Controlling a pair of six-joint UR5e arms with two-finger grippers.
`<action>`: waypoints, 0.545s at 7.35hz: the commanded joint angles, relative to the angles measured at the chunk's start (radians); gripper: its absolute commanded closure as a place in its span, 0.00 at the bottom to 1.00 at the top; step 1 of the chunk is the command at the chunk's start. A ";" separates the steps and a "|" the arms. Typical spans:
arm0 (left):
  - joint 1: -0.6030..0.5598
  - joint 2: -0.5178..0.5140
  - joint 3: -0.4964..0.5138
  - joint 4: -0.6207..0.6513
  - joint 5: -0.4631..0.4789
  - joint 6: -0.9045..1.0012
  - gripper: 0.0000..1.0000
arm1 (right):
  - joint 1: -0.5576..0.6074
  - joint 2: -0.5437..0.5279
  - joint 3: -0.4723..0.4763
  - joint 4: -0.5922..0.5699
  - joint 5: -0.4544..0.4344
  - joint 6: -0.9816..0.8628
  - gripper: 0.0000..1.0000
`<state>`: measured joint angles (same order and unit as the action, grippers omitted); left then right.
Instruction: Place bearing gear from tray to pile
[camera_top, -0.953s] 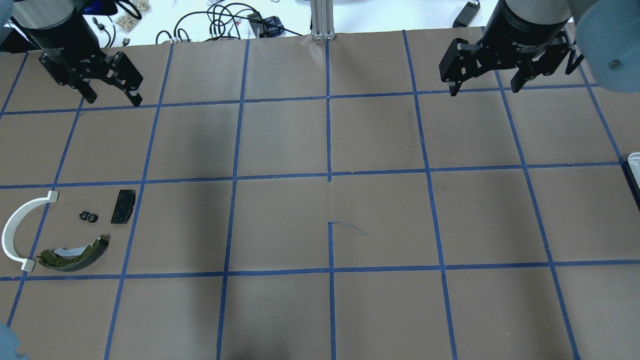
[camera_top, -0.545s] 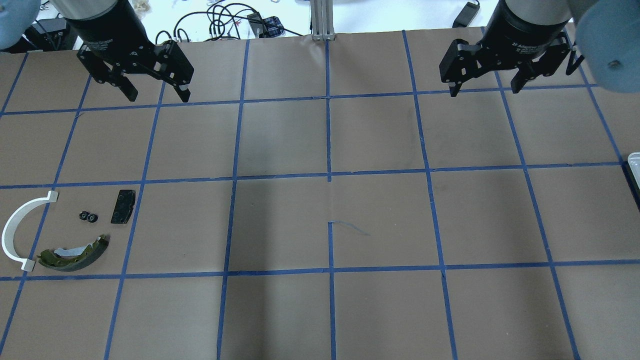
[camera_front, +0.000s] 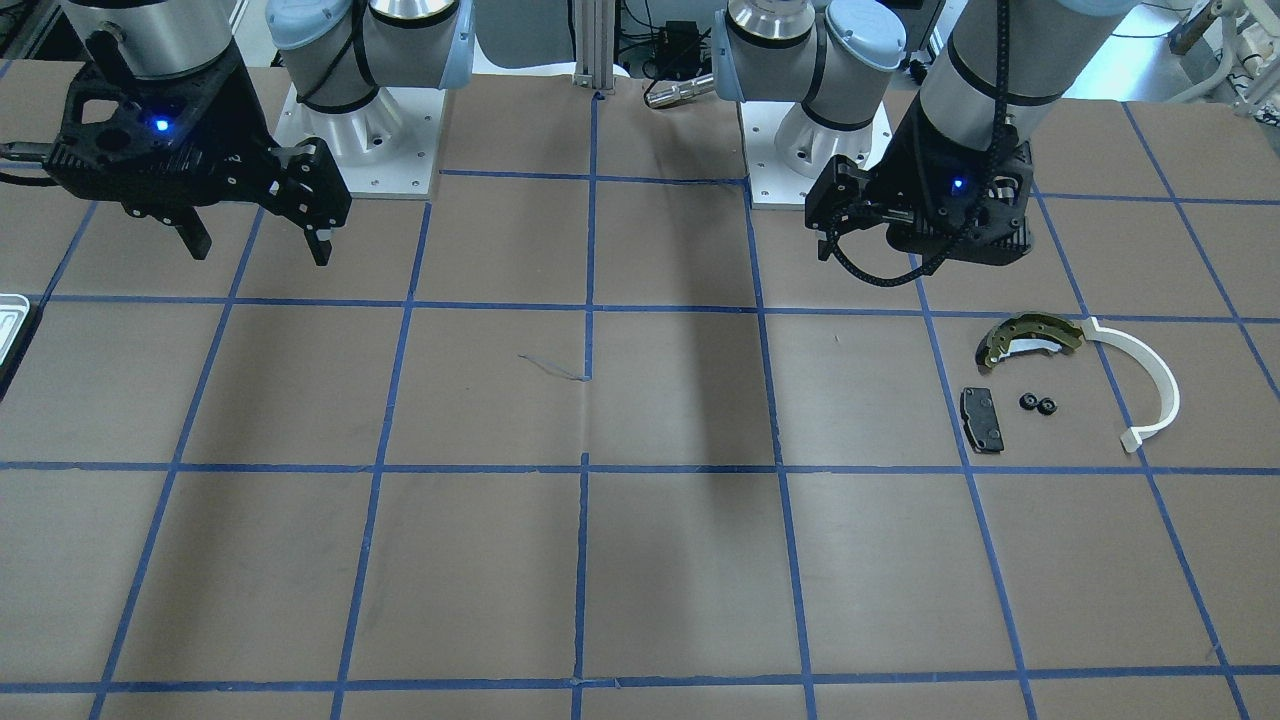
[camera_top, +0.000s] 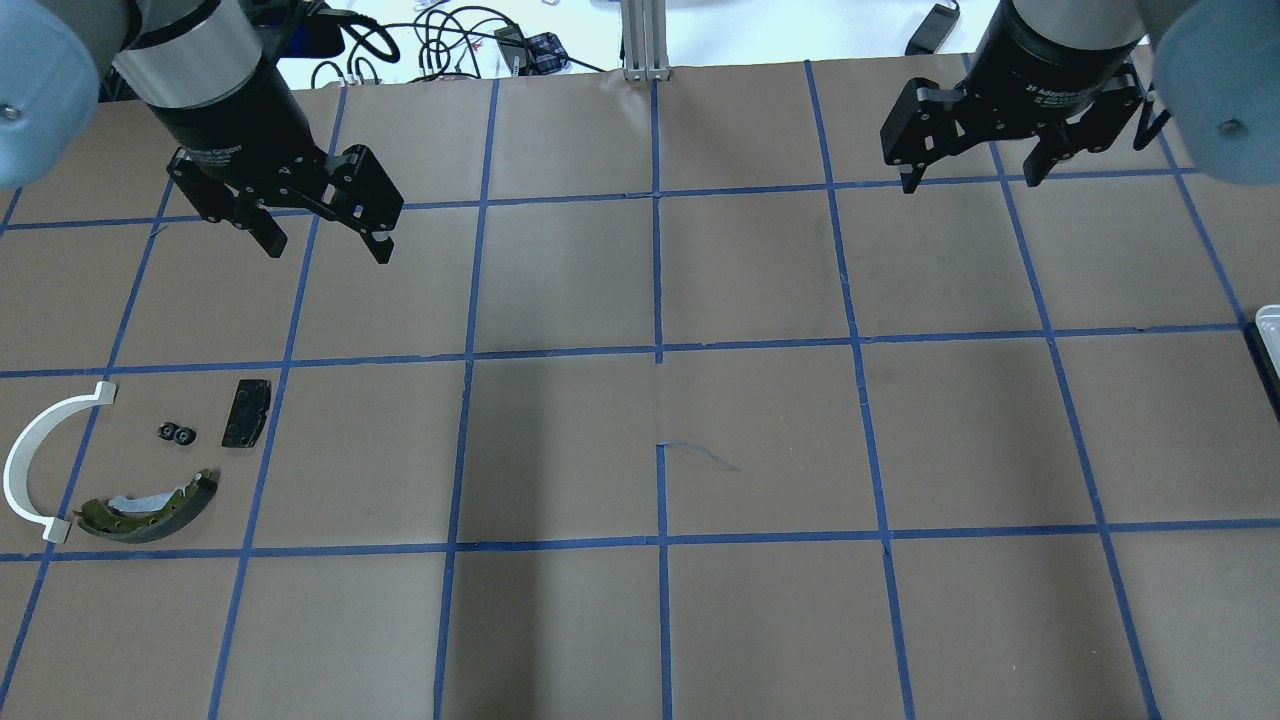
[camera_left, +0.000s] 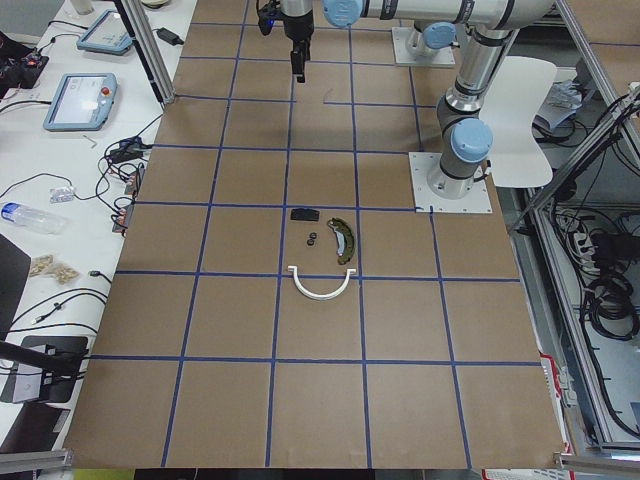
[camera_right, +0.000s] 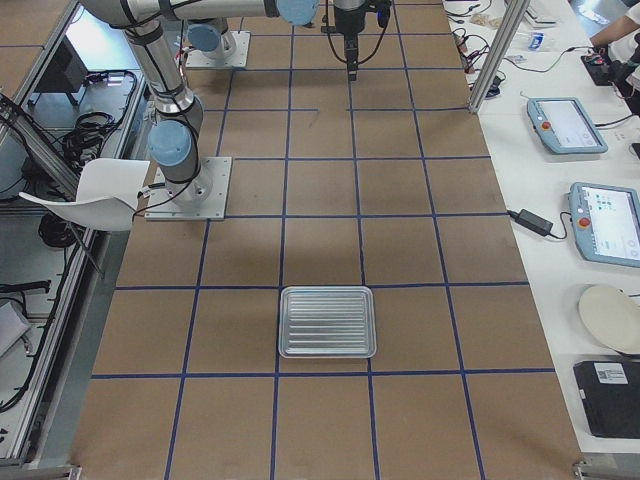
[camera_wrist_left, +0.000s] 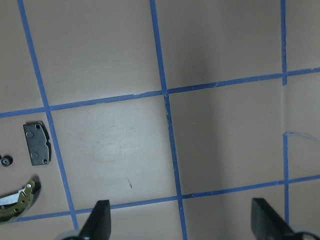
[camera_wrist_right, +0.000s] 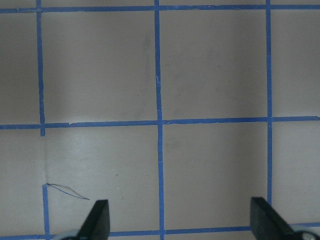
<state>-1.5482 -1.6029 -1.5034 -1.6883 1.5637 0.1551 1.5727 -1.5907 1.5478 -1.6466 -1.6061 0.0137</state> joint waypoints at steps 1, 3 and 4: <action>0.008 0.017 -0.008 -0.010 0.015 0.004 0.00 | 0.003 0.000 0.000 -0.001 0.000 0.003 0.00; 0.005 0.017 -0.011 -0.005 0.029 0.004 0.00 | 0.000 -0.002 0.000 0.001 0.000 0.005 0.00; 0.005 0.017 -0.011 -0.005 0.029 0.004 0.00 | -0.002 0.000 0.000 -0.004 0.000 -0.006 0.00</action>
